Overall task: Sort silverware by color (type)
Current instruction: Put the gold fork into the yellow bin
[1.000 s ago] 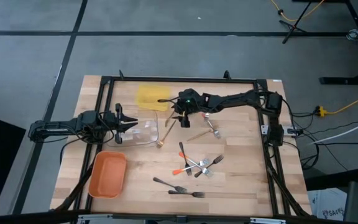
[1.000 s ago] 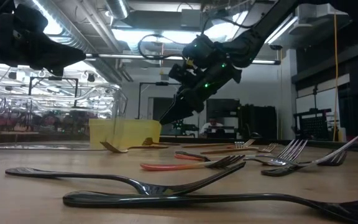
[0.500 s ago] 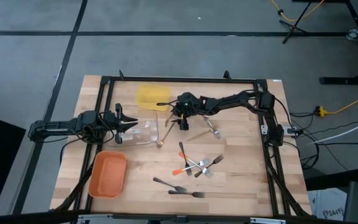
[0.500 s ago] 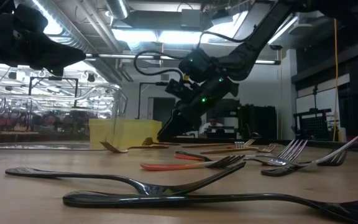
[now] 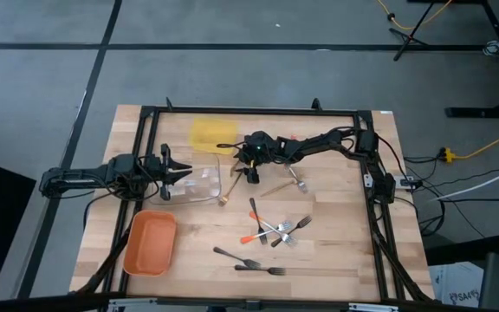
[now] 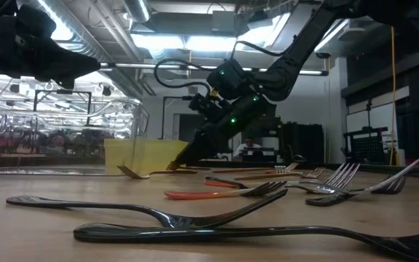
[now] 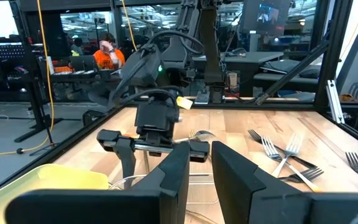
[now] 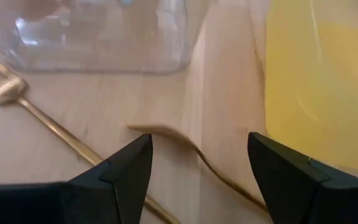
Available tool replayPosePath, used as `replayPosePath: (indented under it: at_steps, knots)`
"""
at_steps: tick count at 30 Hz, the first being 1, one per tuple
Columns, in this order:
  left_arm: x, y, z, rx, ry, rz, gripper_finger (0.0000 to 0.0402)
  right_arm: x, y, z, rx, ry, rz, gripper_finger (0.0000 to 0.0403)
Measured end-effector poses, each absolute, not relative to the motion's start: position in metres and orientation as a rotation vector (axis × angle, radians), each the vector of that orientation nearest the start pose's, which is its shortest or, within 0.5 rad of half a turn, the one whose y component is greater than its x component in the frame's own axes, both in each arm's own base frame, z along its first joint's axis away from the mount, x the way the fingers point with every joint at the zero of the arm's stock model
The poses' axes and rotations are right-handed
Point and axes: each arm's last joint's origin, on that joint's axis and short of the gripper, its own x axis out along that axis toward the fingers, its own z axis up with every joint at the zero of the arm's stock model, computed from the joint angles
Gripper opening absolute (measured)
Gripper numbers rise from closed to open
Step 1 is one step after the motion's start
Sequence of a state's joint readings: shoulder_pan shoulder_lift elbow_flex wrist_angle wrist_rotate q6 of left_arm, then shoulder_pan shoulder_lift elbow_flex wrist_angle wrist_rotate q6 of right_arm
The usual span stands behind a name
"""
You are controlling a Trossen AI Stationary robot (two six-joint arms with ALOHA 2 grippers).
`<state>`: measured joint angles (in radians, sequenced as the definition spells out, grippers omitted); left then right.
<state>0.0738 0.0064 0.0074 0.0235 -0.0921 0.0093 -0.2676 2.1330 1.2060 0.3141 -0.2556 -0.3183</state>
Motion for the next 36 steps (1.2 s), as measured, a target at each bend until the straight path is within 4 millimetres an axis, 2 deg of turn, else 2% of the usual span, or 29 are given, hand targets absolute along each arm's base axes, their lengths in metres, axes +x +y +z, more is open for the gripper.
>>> replayPosePath:
  at_steps: [16,21,31,36]
  knots:
    - [0.097,0.01,0.168,0.009,-0.023,0.166,0.0063,0.42,-0.108,0.112,-0.153,0.59,0.073,0.0253]
    - [0.097,0.01,0.168,0.01,-0.024,0.166,0.0063,0.423,-0.109,0.094,-0.146,0.596,0.074,0.0252]
    - [0.097,0.01,0.168,0.01,-0.024,0.166,0.0063,0.426,-0.11,0.089,-0.138,0.598,0.075,0.0252]
    - [0.097,0.01,0.168,0.01,-0.024,0.166,0.0063,0.426,-0.11,0.088,-0.137,0.604,0.075,0.0225]
